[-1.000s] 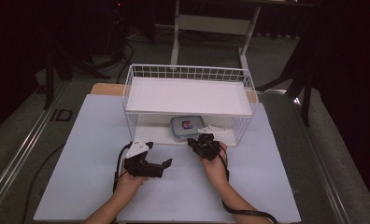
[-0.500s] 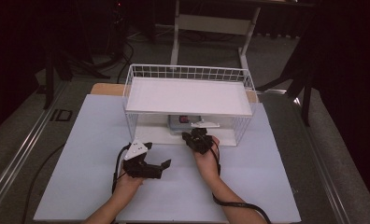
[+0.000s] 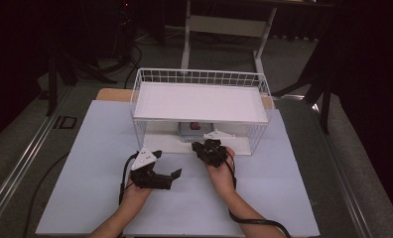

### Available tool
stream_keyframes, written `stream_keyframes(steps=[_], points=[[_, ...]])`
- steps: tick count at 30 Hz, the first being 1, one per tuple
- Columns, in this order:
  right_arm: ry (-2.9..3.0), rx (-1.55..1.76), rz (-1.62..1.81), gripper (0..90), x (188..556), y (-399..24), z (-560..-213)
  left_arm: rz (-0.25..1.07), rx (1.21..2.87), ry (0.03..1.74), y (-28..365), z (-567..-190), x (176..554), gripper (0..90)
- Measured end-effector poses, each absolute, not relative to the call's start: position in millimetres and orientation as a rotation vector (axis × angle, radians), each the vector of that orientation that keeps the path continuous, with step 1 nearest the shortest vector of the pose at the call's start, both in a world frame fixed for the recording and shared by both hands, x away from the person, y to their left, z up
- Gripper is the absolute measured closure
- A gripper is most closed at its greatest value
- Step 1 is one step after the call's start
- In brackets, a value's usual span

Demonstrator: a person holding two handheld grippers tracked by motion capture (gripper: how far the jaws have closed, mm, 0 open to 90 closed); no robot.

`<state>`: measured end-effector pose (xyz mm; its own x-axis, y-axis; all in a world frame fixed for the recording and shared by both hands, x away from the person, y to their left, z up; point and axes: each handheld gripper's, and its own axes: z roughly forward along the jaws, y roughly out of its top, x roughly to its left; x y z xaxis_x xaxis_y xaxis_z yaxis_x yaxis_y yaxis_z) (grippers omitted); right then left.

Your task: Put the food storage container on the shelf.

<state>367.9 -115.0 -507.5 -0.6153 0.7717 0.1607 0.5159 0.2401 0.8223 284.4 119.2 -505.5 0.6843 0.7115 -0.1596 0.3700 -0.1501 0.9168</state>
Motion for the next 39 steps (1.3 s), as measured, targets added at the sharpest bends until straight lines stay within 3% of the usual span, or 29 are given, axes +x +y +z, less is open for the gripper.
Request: stream_keyframes(steps=[4, 8, 10, 11, 12, 15, 16, 39], points=[[2.245, 1.125, 1.336, 72.1, 352.8, -122.0, -500.1, 0.366, 1.744, 0.856, 117.7, -501.4, 283.3, 1.8], [2.228, 1.096, 1.373, 49.2, 342.3, -130.3, -492.2, 0.365, 1.740, 0.833, 114.3, -495.1, 282.3, 1.8], [2.228, 1.093, 1.375, 49.2, 341.2, -131.6, -490.6, 0.365, 1.740, 0.833, 114.3, -495.1, 282.3, 1.8], [2.212, 1.084, 1.403, 34.1, 336.9, -137.7, -485.4, 0.372, 1.752, 0.799, 111.2, -487.1, 280.5, 1.8], [2.213, 1.081, 1.409, 28.8, 335.9, -139.2, -483.9, 0.377, 1.759, 0.788, 110.6, -483.8, 279.8, 1.9], [2.209, 1.075, 1.417, 23.9, 332.1, -144.1, -480.6, 0.382, 1.765, 0.773, 109.8, -479.5, 278.9, 1.8], [2.229, 1.069, 1.442, 18.1, 329.3, -149.7, -478.3, 0.385, 1.774, 0.763, 110.0, -475.5, 278.5, 1.8], [2.206, 1.020, 1.448, 15.9, 293.8, -201.4, -477.6, 0.347, 1.804, 0.794, 135.3, -486.1, 260.9, 1.8]])
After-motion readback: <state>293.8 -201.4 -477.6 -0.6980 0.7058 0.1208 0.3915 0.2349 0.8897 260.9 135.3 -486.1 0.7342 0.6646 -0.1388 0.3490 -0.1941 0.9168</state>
